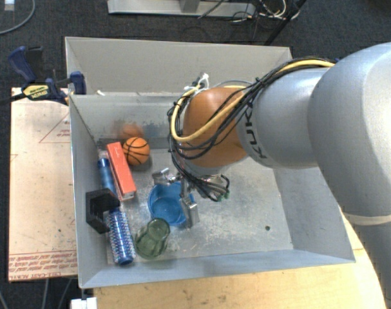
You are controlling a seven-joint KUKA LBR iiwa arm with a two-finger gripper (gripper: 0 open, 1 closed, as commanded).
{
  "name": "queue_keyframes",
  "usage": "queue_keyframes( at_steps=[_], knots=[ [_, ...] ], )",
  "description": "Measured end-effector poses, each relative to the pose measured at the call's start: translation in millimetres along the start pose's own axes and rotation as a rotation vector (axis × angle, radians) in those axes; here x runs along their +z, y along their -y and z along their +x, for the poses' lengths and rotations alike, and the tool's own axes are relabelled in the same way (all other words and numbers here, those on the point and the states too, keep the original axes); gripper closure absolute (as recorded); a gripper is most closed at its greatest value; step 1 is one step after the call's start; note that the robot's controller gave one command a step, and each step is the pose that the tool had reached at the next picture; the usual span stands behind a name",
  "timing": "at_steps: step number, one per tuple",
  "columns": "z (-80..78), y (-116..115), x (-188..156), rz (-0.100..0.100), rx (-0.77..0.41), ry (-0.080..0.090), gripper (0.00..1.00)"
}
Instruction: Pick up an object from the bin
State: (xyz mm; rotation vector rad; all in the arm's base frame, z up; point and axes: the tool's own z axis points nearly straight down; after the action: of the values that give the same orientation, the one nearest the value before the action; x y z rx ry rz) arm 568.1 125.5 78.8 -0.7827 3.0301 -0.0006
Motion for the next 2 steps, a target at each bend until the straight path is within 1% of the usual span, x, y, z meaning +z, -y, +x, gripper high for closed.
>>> queue_keyframes(
  at_steps=[2],
  knots=[
    [-0.1, -0.1, 0.0, 0.0, -0.001, 0.0, 1.0]
  ],
)
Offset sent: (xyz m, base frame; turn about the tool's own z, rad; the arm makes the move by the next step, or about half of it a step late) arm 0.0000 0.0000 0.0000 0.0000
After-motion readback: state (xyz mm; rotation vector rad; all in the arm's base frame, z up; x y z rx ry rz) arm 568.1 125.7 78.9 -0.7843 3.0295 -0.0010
